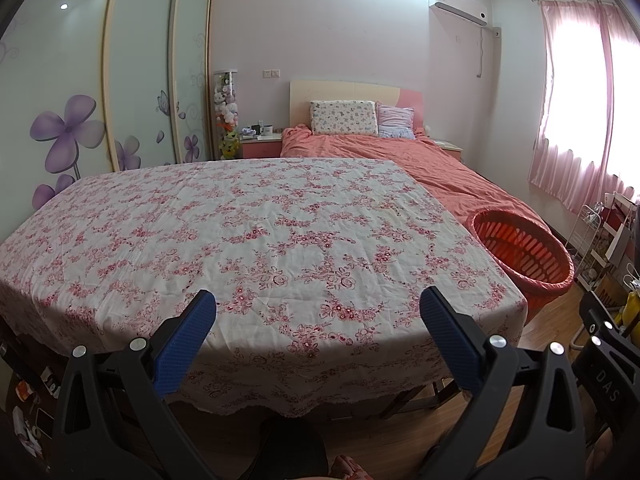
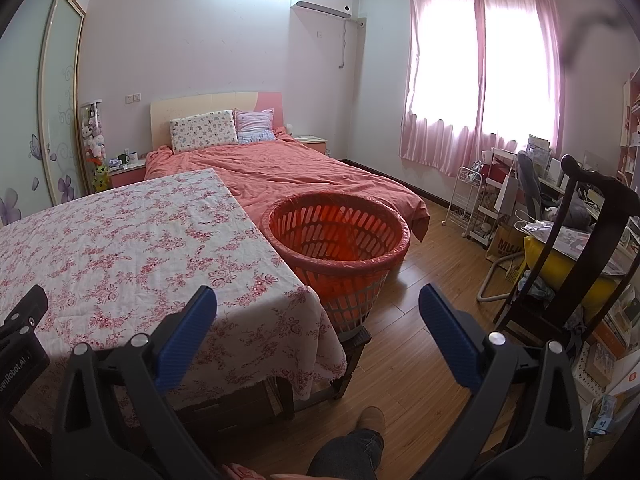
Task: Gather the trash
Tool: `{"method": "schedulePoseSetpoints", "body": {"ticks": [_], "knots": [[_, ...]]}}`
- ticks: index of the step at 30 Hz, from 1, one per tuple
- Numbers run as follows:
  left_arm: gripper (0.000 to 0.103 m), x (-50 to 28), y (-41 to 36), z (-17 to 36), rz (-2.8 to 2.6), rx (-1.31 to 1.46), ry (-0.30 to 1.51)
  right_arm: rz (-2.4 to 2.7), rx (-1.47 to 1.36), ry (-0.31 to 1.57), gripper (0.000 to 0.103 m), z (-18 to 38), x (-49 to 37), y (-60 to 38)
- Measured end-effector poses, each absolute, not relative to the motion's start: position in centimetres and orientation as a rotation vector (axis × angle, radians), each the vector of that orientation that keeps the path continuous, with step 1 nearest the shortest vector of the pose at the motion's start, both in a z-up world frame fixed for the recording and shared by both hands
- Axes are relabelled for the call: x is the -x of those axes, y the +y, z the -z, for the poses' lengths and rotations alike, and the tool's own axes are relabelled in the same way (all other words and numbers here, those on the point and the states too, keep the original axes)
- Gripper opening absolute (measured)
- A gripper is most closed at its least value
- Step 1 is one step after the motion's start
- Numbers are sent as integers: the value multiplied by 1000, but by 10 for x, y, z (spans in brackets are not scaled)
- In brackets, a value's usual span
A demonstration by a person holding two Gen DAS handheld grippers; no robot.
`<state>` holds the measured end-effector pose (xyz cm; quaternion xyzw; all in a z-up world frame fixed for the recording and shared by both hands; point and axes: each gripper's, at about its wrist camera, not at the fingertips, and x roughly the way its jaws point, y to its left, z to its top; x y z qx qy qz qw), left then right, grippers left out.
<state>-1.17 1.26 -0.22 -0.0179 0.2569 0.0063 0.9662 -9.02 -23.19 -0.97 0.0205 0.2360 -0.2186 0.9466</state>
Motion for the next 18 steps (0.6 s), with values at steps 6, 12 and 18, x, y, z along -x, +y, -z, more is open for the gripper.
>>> {"method": "schedulePoseSetpoints", "body": {"ticks": [6, 12, 18], "knots": [[100, 12, 12, 2, -14, 36, 520, 445, -43, 480, 99, 9, 90, -232], [100, 12, 12, 2, -11, 29, 516, 445, -43, 481, 99, 9, 90, -232], [100, 12, 12, 2, -9, 30, 518, 446, -44, 480, 99, 9, 90, -233]]}}
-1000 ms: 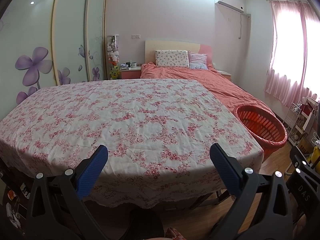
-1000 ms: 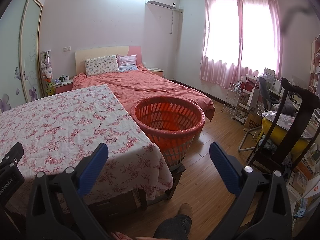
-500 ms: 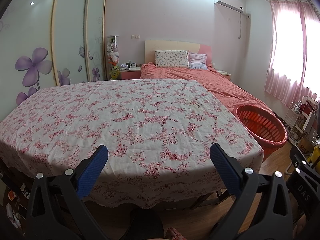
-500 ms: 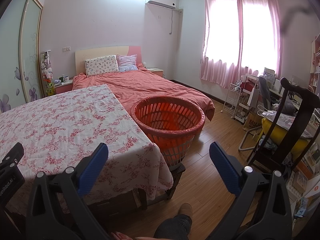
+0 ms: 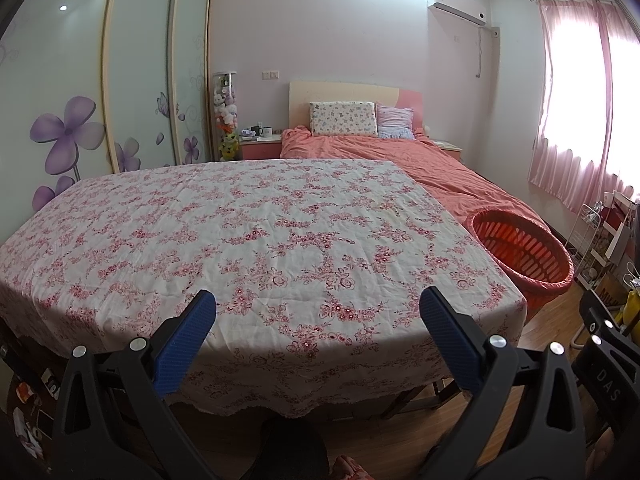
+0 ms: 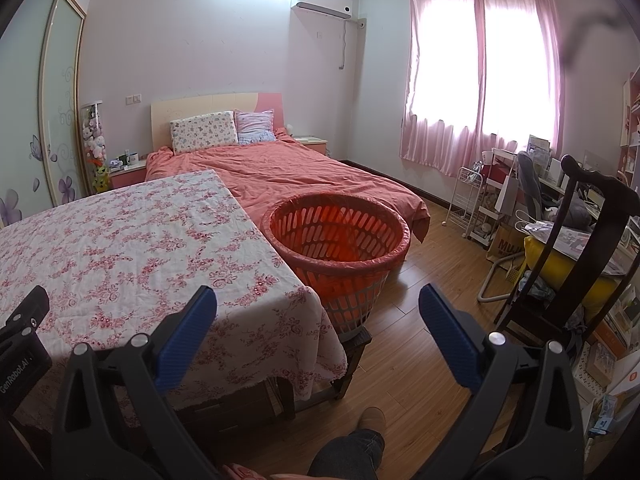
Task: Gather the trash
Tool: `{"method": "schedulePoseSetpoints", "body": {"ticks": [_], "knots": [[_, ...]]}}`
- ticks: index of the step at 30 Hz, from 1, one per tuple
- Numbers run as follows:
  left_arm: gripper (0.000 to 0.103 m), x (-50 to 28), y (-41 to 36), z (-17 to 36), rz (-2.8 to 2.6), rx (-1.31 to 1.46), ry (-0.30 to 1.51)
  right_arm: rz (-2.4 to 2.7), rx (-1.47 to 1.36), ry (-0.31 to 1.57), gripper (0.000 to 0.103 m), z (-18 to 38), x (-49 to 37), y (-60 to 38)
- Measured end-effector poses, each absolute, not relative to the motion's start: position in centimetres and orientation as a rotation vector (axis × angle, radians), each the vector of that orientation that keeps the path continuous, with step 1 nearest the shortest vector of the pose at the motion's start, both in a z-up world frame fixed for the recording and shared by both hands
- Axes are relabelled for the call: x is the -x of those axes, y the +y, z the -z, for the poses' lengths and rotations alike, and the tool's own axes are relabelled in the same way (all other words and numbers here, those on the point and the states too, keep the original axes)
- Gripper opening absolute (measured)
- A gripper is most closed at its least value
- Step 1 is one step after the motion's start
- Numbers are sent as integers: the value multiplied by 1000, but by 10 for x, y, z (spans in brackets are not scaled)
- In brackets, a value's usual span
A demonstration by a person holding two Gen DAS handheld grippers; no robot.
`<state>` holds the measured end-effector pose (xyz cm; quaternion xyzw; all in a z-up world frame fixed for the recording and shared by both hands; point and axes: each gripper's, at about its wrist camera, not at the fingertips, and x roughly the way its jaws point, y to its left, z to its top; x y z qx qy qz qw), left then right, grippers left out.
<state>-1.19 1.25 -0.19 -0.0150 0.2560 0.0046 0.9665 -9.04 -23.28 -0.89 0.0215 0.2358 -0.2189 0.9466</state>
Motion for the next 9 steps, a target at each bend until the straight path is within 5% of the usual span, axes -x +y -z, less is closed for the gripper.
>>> {"method": "schedulePoseSetpoints", "body": {"ticks": [9], "knots": [[100, 11, 13, 1, -7, 29, 519, 446, -44, 480, 99, 9, 91, -232]]}}
